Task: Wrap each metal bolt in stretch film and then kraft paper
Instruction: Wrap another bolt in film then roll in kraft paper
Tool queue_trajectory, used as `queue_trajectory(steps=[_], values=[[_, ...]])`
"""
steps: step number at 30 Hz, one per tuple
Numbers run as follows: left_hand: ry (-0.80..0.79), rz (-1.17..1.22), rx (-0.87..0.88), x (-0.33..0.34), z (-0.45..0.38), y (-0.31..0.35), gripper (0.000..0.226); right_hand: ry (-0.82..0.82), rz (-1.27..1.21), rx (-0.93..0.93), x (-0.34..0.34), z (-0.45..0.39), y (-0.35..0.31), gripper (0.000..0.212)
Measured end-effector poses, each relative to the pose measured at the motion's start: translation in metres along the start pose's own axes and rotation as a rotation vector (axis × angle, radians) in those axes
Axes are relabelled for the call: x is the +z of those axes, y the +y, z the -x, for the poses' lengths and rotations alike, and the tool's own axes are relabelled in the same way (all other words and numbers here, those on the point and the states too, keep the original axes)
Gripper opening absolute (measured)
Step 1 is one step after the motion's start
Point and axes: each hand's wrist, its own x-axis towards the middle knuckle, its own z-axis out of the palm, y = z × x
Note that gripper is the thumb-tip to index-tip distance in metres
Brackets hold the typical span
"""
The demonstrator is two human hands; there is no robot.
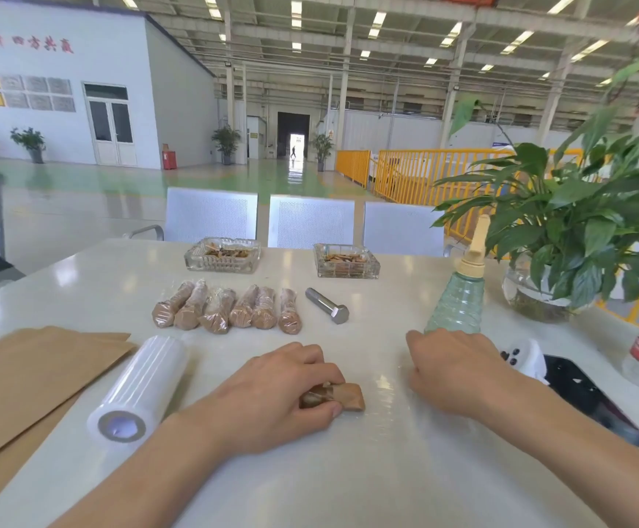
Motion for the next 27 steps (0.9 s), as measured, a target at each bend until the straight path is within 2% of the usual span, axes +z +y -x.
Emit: queue_trajectory(steps=[4, 7, 9, 12, 14, 16, 19, 23, 27], values=[[0.006, 0.008, -0.011, 0.000, 0.000, 0.000, 0.031, -0.112, -0.028, 0.054, -0.018, 0.006, 0.007, 0.018], [0.008, 0.009, -0.004, 0.001, 0.000, 0.000, 0.032, -0.180, 0.003, 0.084, -0.027, 0.009, 0.014, 0.011], [0.007, 0.013, -0.004, 0.001, 0.000, 0.001, 0.032, -0.231, -0.231, 0.068, -0.033, 0.009, 0.023, 0.009], [-0.002, 0.002, -0.007, 0.001, 0.000, 0.002, 0.033, -0.284, -0.908, 0.048, -0.052, 0.014, 0.029, 0.017], [0.000, 0.006, -0.007, 0.001, 0.000, 0.003, 0.032, -0.278, -1.144, -0.010, -0.060, 0.017, 0.022, 0.011], [-0.001, 0.003, -0.002, 0.000, 0.000, 0.004, 0.029, -0.333, -1.289, -0.071, -0.060, 0.016, 0.006, 0.011], [0.022, 0.004, 0.013, -0.002, 0.001, 0.009, 0.015, -0.442, -1.495, -0.047, -0.048, 0.010, -0.025, 0.018], [0.087, 0.178, -0.072, -0.002, 0.000, 0.011, 0.029, -0.454, -1.599, 0.003, -0.029, 0.002, -0.053, 0.018], [0.102, 0.219, -0.160, -0.005, -0.004, 0.012, 0.028, -0.490, -1.729, 0.009, -0.024, -0.002, -0.049, 0.021]])
